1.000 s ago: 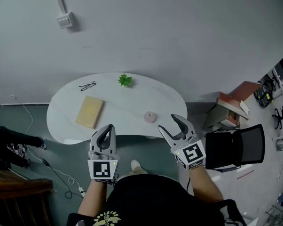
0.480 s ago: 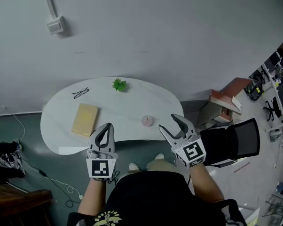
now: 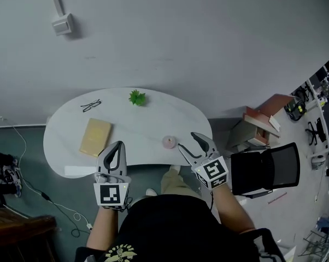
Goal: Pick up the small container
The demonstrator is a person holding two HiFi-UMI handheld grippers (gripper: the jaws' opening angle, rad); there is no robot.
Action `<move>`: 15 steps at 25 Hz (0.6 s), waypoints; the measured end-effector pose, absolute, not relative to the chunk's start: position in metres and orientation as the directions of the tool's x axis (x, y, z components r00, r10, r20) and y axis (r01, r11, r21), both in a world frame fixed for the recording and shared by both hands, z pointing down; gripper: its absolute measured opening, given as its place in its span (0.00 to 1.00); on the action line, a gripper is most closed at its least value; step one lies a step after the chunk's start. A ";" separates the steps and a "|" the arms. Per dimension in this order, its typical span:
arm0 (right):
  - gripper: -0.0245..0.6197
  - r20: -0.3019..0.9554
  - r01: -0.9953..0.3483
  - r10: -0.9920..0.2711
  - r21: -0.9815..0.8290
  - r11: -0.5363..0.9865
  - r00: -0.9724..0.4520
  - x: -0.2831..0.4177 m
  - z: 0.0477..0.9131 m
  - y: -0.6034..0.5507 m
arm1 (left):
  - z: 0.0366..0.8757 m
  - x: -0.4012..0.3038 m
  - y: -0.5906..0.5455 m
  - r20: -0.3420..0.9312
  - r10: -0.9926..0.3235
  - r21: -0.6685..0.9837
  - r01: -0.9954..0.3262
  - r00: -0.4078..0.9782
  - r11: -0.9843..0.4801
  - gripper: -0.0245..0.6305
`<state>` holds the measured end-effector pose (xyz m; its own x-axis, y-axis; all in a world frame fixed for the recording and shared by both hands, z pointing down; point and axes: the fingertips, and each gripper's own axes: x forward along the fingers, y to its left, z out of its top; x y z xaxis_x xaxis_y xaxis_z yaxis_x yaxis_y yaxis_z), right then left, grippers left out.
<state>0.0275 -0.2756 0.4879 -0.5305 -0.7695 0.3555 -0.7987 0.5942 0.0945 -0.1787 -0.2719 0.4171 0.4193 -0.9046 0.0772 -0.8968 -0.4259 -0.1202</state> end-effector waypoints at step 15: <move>0.42 0.499 -0.676 -0.596 0.028 0.737 -0.629 0.028 0.602 -0.338 | 0.426 -0.150 -0.339 0.102 -0.926 -0.133 -0.918 0.363 -0.374 0.04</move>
